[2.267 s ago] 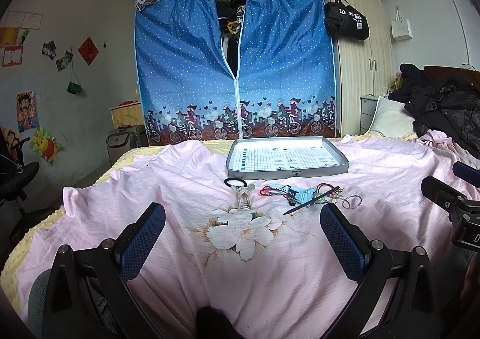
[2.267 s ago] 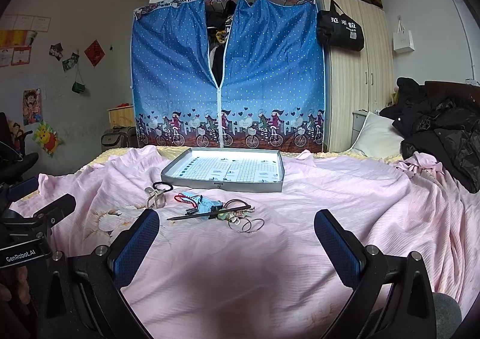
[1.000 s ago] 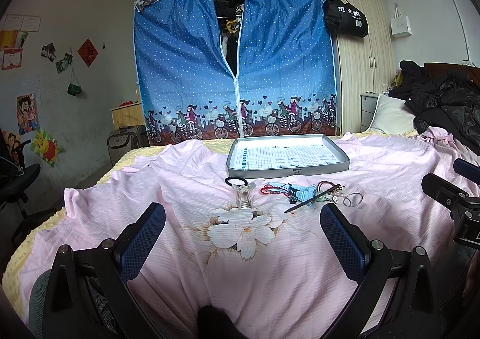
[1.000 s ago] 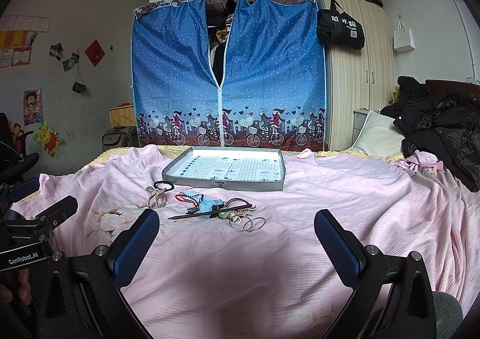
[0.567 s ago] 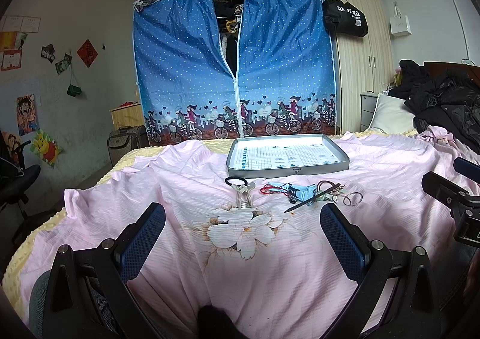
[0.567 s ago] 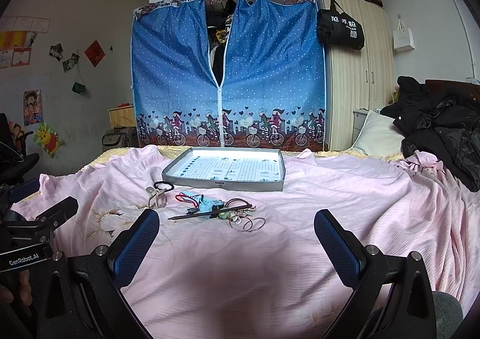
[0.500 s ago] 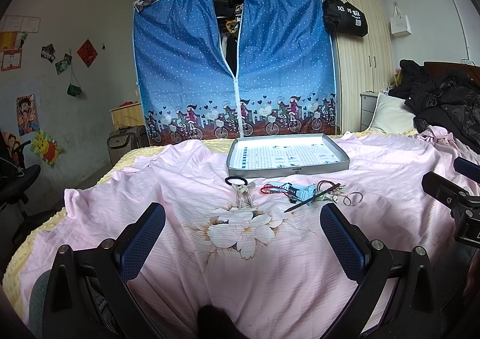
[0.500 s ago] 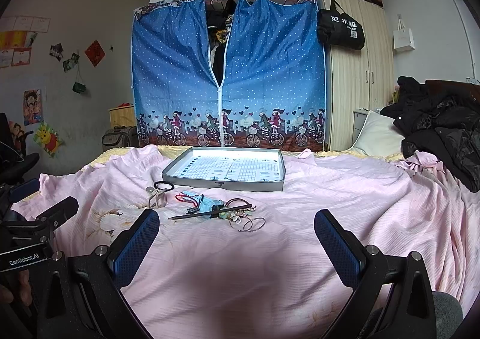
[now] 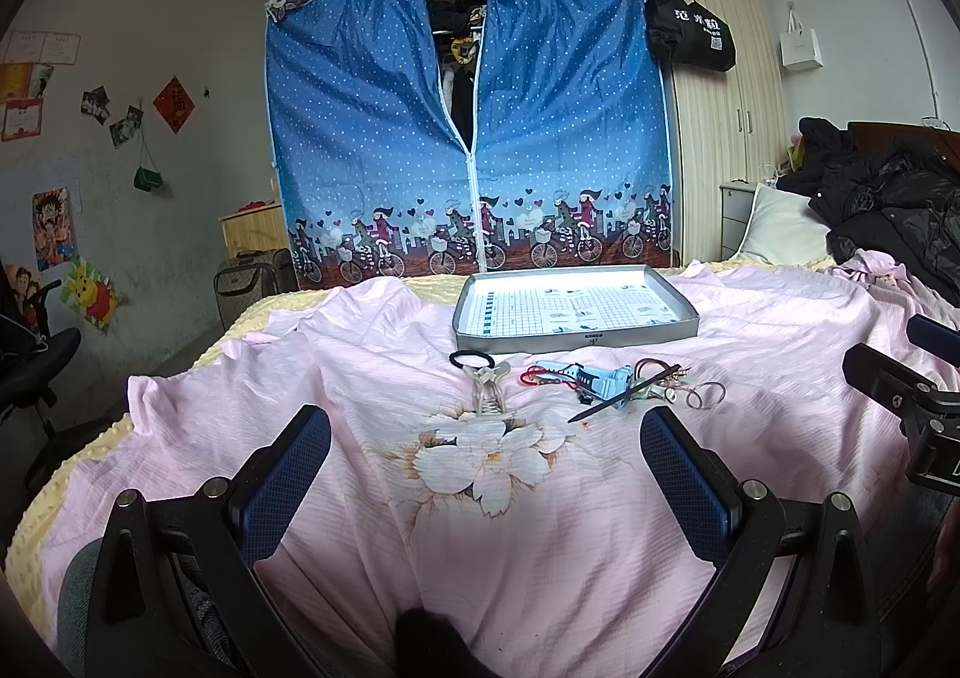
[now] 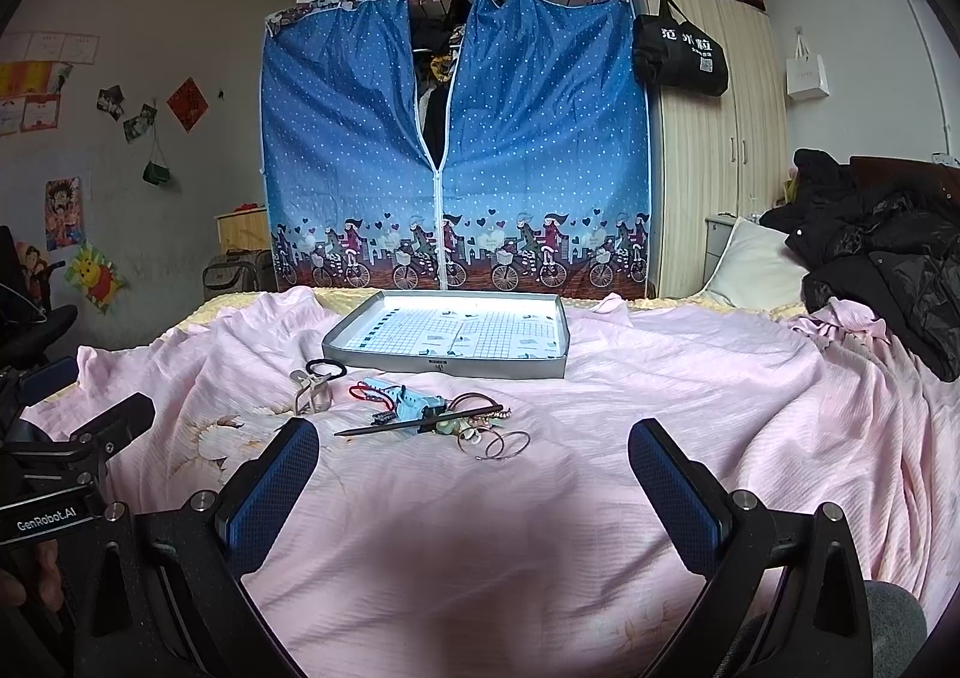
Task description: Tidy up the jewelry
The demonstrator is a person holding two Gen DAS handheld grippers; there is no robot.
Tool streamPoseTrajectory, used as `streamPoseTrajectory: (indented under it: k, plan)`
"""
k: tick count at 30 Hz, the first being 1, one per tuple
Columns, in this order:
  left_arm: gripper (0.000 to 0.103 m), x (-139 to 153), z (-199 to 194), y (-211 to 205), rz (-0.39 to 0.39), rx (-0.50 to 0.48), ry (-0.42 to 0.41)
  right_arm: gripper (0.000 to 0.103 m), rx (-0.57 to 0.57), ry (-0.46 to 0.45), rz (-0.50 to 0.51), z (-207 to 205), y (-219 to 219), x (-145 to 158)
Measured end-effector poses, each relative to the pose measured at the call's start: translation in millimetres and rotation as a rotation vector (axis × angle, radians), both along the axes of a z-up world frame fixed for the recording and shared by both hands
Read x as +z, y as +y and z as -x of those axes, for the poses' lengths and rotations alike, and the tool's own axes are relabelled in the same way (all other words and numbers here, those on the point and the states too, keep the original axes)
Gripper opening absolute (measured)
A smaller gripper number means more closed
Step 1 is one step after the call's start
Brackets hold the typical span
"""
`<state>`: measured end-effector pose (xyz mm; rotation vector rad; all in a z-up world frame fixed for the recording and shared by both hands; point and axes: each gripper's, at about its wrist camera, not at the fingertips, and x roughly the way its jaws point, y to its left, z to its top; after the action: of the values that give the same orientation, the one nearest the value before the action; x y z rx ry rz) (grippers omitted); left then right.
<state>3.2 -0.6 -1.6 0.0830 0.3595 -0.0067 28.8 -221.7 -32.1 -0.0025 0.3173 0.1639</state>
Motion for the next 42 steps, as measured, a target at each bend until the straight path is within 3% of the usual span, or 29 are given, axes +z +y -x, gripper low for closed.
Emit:
streamPoseTrajectory:
  k: [6, 12, 20, 25, 30, 37, 42]
  plan:
    - [0.101, -2, -7, 14, 0.035, 0.021, 0.052, 0.103, 0.003, 0.015, -0.003, -1, 0, -2]
    - [0.101, -6, -17, 25, 0.117, 0.014, 0.154, 0.103, -0.033, 0.104, -0.018, -14, -6, -7]
    - [0.101, -1, -47, 40, 0.21, -0.081, 0.353, 0.103, -0.008, 0.316, -0.074, -47, -20, -18]
    - [0.101, 4, -72, 33, 0.168, -0.132, 0.421, 0.103, 0.015, 0.467, -0.092, -80, -30, -26]
    - [0.101, 0, -111, 15, 0.053, -0.196, 0.479, 0.103, 0.055, 0.6, -0.086, -123, -37, -31]
    - [0.101, -23, -170, 1, 0.045, -0.282, 0.582, 0.103, 0.072, 0.634, 0.019, -177, -38, -33]
    - [0.097, -41, -203, -9, 0.07, -0.356, 0.643, 0.099, 0.094, 0.653, 0.025, -212, -39, -49]
